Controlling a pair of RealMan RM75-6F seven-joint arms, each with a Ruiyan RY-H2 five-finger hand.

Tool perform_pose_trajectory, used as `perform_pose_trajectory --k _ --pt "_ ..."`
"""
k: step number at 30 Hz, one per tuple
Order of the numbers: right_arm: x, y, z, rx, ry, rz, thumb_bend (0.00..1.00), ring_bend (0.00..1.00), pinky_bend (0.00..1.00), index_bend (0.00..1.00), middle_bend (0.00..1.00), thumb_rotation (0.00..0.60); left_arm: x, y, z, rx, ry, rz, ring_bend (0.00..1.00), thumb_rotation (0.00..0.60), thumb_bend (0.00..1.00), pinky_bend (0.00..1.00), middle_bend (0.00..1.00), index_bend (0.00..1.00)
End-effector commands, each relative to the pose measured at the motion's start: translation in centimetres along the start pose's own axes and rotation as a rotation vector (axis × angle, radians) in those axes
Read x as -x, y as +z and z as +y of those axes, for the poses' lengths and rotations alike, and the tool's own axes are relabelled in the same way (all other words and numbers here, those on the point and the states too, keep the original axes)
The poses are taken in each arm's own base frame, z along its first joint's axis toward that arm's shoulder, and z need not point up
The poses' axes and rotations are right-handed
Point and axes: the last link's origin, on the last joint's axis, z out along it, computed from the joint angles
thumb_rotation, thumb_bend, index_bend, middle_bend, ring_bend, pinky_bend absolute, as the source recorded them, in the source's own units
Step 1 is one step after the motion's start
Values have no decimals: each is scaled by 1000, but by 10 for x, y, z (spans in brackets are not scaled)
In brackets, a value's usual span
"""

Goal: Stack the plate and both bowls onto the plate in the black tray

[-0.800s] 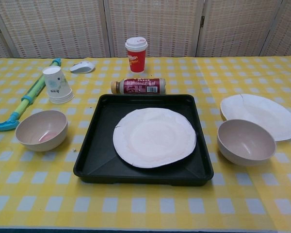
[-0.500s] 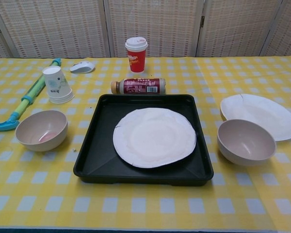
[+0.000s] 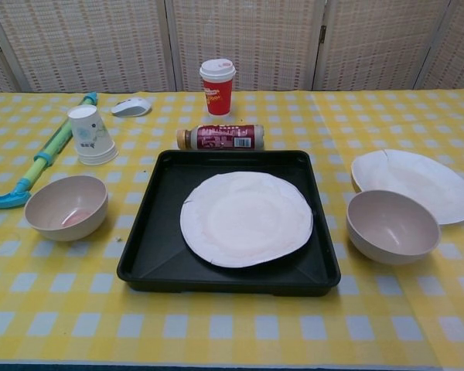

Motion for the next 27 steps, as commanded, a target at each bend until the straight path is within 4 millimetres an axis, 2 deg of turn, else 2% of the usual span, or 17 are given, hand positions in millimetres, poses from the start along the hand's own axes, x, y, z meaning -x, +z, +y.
perform_pose_trajectory --k 1,5,15,27 --pt "12 24 -9 -20 5 -10 377 0 0 472 17 600 -1 -1 -1 -2 -1 4 0 600 356 8 15 34" --pt "22 34 -13 -25 -23 -10 377 0 0 473 17 600 0 0 -2 -7 -1 -4 0 600 355 8 15 34" --pt "41 44 -14 -22 -17 -27 376 0 0 473 13 600 2 2 -1 -6 -2 -24 0 600 356 8 15 42" --pt "51 60 -22 -24 -13 -5 377 2 0 473 11 600 2 4 -3 -21 4 -28 0 600 356 8 15 58"
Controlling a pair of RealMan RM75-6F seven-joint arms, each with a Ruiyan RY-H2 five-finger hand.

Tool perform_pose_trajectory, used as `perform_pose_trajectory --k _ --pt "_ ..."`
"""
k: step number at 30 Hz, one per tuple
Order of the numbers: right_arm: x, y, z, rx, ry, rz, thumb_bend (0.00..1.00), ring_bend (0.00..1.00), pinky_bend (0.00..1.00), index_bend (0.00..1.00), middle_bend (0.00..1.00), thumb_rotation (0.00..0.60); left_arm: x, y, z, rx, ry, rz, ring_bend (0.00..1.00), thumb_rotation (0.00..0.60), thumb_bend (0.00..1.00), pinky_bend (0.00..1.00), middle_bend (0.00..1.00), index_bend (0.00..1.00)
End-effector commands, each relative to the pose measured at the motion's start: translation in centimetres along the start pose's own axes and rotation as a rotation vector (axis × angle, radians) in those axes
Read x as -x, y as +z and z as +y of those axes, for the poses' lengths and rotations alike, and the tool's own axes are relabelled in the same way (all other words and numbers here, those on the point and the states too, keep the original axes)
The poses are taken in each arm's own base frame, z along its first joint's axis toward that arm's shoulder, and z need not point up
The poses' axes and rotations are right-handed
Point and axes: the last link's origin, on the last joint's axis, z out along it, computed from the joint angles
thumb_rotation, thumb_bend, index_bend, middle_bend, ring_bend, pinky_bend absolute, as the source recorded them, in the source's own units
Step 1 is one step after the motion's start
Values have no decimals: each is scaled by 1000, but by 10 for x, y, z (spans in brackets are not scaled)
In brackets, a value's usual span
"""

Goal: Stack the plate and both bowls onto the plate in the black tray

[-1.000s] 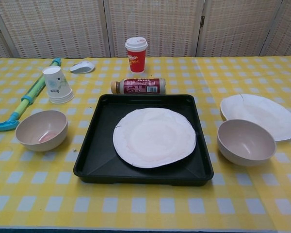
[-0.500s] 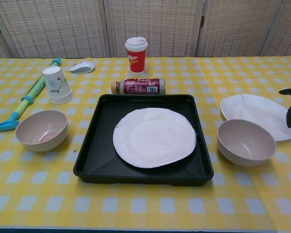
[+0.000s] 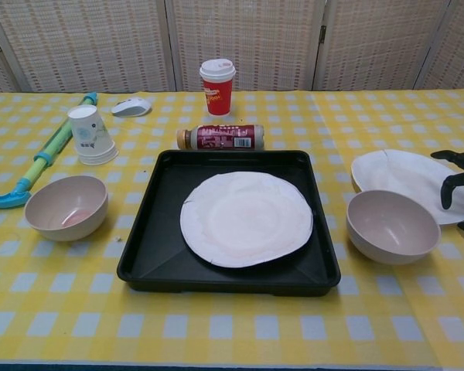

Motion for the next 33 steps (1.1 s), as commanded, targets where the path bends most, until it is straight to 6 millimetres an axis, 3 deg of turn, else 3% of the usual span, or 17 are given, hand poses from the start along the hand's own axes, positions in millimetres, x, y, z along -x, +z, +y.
perform_pose_trajectory --k 1,15,22,33 --pt "2 7 -5 -5 2 5 377 5 0 473 14 600 0 0 0 0 1 0 0 600 356 8 15 59" --pt "9 23 -17 -11 -23 9 454 49 0 548 82 600 -6 -2 -4 -29 -12 37 0 600 357 0 50 75" --pt "2 20 -16 -2 -8 63 465 72 0 615 134 600 -8 -4 -5 -39 -7 58 0 600 357 0 47 60" --pt "-22 11 -13 -10 51 200 467 92 0 622 153 600 -8 -4 -4 -25 -7 61 0 600 357 0 42 51"
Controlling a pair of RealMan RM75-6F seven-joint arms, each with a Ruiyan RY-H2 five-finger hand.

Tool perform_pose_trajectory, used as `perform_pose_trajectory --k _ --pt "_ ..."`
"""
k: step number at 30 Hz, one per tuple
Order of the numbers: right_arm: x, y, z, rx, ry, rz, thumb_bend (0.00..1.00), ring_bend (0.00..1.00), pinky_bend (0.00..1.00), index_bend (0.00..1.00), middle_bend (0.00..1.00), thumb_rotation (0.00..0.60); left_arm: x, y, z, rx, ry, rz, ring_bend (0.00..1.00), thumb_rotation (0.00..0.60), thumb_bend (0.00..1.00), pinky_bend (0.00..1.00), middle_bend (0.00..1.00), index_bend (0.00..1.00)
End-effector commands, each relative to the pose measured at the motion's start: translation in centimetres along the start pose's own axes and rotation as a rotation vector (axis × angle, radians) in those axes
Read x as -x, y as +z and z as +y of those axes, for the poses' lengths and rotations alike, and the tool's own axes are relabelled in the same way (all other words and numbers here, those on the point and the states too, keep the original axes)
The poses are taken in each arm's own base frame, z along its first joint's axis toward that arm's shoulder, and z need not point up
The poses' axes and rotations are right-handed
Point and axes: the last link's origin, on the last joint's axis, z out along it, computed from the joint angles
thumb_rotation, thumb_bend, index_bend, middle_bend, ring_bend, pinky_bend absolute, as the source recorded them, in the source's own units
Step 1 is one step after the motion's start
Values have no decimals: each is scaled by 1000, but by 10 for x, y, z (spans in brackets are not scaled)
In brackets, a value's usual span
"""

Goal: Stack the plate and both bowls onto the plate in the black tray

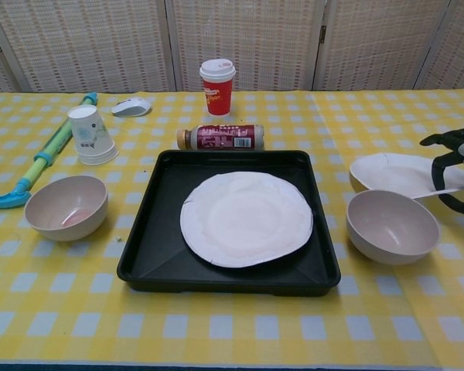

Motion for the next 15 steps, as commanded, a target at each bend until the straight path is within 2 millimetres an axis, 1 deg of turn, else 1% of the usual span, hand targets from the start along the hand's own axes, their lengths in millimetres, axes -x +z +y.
perform_pose_trajectory --k 1,6,9,12,15 --pt "-12 -3 0 -9 38 68 468 95 0 622 156 600 0 0 0 1 1 1 0 600 356 0 42 50" --pt "-33 -9 -6 -56 74 184 468 106 0 622 171 600 1 -1 1 5 -1 -5 0 600 357 0 41 50" --pt "-47 -13 -15 -96 127 247 467 111 0 622 177 600 1 -1 1 3 -5 -12 0 600 357 0 41 51" --pt "-63 -16 -25 -143 135 305 467 111 0 622 177 600 0 0 0 -1 -8 -14 0 600 356 0 41 52" --pt "-76 -17 -44 -218 155 334 468 115 0 622 182 600 1 0 1 2 -8 -17 0 600 357 0 41 54"
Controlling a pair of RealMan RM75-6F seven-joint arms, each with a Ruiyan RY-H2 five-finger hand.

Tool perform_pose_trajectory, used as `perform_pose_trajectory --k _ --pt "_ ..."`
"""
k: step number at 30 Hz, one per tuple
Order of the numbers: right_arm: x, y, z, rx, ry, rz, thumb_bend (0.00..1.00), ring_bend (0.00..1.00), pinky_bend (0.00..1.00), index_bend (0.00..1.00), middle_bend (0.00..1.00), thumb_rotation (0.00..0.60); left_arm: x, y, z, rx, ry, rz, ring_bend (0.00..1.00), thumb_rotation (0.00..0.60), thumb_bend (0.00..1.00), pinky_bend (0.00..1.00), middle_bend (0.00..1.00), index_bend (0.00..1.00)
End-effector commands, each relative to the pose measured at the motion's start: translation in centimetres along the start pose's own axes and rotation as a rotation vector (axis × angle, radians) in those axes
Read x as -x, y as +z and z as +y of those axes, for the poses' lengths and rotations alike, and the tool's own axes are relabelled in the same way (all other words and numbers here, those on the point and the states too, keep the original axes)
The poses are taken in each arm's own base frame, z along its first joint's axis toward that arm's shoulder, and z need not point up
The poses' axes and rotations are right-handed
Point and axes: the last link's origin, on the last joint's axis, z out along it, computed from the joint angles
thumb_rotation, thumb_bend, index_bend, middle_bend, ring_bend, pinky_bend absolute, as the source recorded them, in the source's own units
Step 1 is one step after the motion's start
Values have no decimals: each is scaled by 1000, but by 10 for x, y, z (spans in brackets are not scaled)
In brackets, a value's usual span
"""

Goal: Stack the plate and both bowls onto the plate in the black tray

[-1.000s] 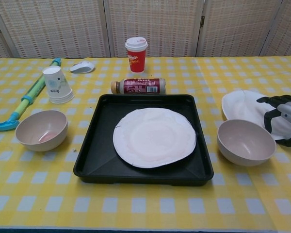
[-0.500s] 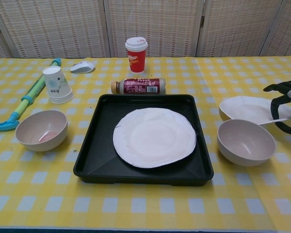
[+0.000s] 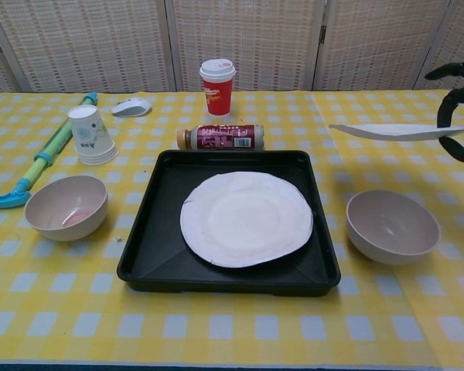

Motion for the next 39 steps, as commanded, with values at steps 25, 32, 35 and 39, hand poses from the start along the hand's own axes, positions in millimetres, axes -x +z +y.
perform_pose_trajectory --k 25,32,35,39 --pt "55 64 -156 -353 46 -115 468 122 0 605 179 600 -8 -7 -3 9 -35 -5 0 600 356 0 41 59" --pt "72 67 -169 -362 37 -144 468 122 0 605 179 600 -10 -8 -5 11 -44 -2 0 600 357 0 41 59" --pt "76 64 -170 -368 33 -153 468 120 0 585 174 600 -11 -9 -5 12 -46 -5 0 600 357 0 41 59" --pt "79 60 -165 -366 6 -187 468 87 0 423 104 600 -11 -8 -4 20 -49 -1 0 600 357 0 40 57"
